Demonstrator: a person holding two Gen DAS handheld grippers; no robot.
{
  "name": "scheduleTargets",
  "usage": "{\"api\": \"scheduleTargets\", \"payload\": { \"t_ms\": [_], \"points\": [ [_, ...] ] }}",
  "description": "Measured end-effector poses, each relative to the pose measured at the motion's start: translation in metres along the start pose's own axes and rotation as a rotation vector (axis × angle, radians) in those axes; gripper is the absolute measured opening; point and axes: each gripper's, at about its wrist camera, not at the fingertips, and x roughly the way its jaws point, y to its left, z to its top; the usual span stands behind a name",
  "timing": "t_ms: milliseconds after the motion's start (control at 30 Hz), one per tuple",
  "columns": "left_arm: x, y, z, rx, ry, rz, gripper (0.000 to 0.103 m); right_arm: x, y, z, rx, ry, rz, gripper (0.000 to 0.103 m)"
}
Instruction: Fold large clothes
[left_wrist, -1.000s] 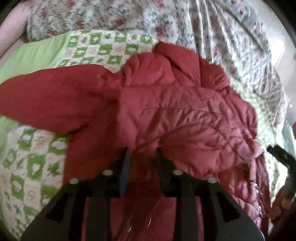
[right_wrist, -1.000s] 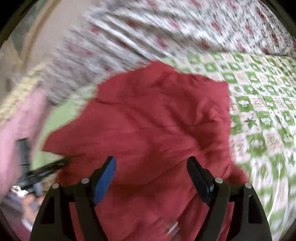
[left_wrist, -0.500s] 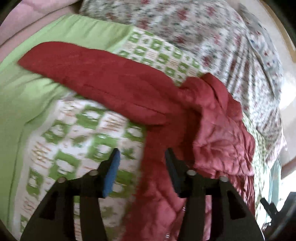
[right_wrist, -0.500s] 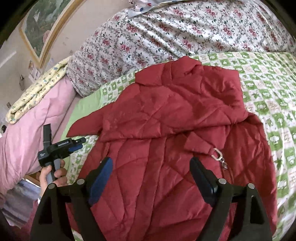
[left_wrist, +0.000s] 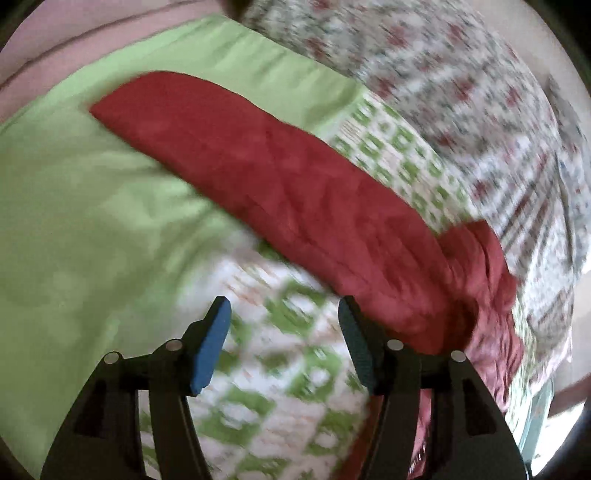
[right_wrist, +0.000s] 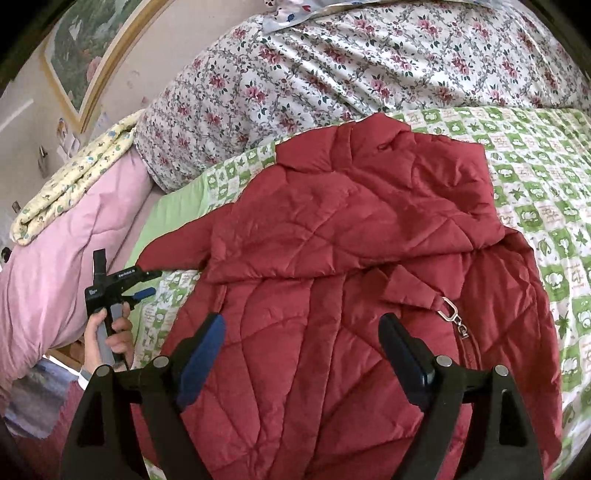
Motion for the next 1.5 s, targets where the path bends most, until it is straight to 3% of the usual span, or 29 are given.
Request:
{"api": "scheduleTargets", "payload": {
  "t_ms": [300, 533, 600, 667, 733, 800, 1000, 1300, 1500],
  "points": [
    [0.032, 0.049, 0.062, -0.157, -0.04, 0.034, 0.059, 0.004, -0.001, -0.007, -0.017, 0.03, -0.02, 0.087],
    [0.056, 0.08, 0.084, -0.272, -0.081, -0.055, 0.059, 0.003, -0.007, -0.01, -0.015, 0.034, -0.047, 0.087],
    [0.055, 0.078, 0.087, -0.274, -0.102, -0.059, 0.052, 0.003, -0.009, -0.01, -0.011, 0.034, -0.048, 0.087],
    [0.05, 0.074, 0.088, -0.25, -0.119, -0.054, 0.014, 0.002, -0.01, -0.011, -0.012, 0.032, -0.052, 0.087],
    [0.041, 0.066, 0.086, -0.223, -0.141, -0.076, 0.009, 0.002, -0.012, -0.012, -0.012, 0.03, -0.054, 0.087],
    [0.025, 0.047, 0.08, -0.149, -0.177, -0.065, 0.008, 0.002, -0.013, -0.012, -0.009, 0.03, -0.053, 0.087],
    [-0.017, -0.02, 0.052, 0.072, -0.241, -0.137, 0.006, 0.001, -0.016, -0.009, -0.015, 0.033, -0.045, 0.087],
    [-0.041, -0.138, -0.022, 0.393, -0.243, -0.227, 0.006, -0.006, -0.039, 0.003, 0.046, -0.005, -0.048, 0.087],
    [-0.035, -0.192, -0.067, 0.527, -0.192, -0.294, 0.006, -0.009, -0.057, 0.014, 0.096, -0.006, -0.032, 0.087]
  ]
}}
